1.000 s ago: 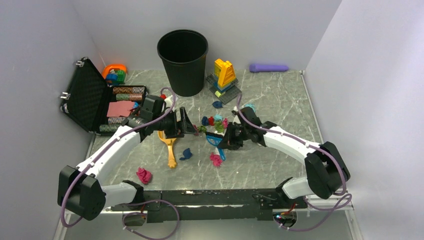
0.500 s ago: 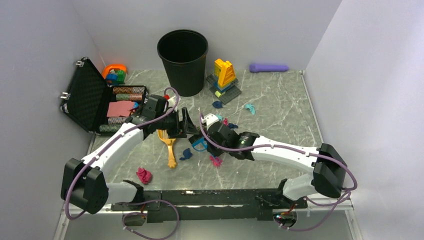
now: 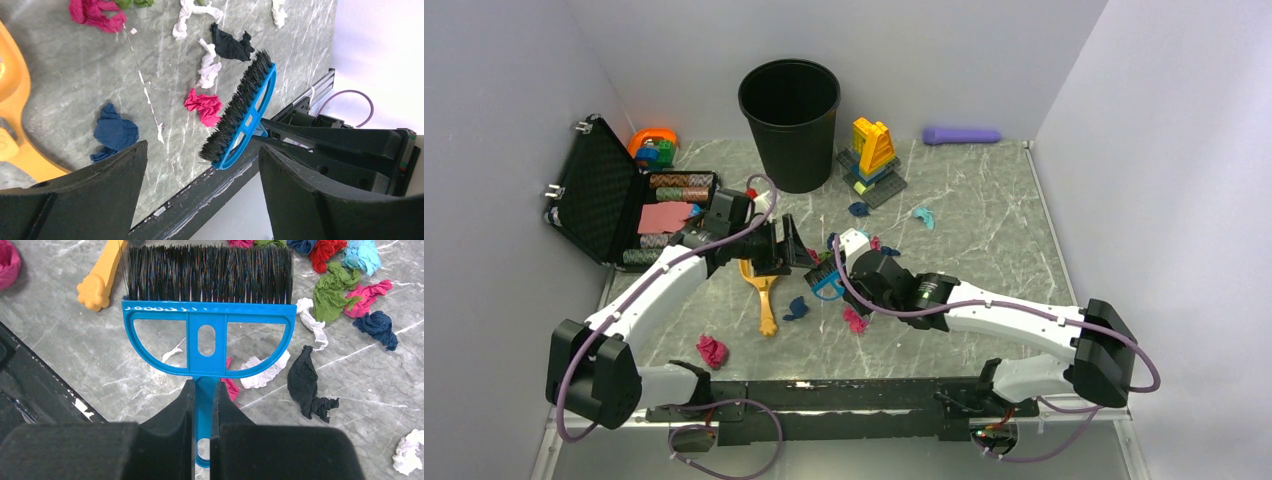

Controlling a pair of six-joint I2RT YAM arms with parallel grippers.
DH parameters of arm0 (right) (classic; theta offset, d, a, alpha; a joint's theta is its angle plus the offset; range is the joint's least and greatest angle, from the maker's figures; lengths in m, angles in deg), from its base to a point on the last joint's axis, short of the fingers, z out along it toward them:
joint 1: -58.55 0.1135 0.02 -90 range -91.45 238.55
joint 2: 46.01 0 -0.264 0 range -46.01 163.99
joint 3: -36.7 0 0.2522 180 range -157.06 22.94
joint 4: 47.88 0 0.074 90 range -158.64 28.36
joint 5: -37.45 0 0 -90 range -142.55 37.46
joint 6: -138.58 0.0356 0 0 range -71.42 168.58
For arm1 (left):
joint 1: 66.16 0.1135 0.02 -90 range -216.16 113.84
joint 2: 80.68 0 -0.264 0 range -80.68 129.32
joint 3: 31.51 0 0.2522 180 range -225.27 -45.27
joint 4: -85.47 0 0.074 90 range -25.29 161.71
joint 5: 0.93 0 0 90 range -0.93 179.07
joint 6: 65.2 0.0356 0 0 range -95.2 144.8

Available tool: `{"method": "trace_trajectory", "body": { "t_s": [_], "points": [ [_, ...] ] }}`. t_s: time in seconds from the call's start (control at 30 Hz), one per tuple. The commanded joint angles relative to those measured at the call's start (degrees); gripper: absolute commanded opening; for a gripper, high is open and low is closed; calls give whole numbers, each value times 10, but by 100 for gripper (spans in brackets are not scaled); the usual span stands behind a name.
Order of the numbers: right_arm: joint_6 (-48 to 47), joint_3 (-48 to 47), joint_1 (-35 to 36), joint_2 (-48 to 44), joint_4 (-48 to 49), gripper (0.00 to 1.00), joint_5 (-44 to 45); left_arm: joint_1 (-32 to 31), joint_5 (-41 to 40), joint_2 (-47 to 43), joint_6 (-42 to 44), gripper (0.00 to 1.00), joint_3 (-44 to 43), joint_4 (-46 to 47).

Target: Sweep away the paper scraps from the table

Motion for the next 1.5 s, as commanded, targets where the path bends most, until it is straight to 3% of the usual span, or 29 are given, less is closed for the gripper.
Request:
{"method": "trace_trajectory", "body": {
  "t_s": [0.0,0.27,0.6,0.97,1.13,1.3,1.4,1.47],
  "points": [
    [-19,17,3,-35,35,0,-15,15,36,-27,30,85,-19,12],
    [-35,19,4,-47,50,0,-42,13,134,-11,-9,82,20,99],
    [-45,26,6,-63,66,0,-59,-14,147,30,-6,78,10,110],
    [-51,40,6,-88,68,0,-42,-51,151,57,-2,38,-2,118],
    [-55,36,8,-81,63,0,-48,-56,156,61,-4,43,-1,126],
    [-53,39,11,-83,69,0,-43,-66,157,68,-5,39,-3,130],
    [-52,38,11,-83,68,0,-43,-66,159,70,-10,20,1,140],
    [-48,37,12,-82,67,9,-41,-67,156,68,-15,2,4,149]
  ]
}}
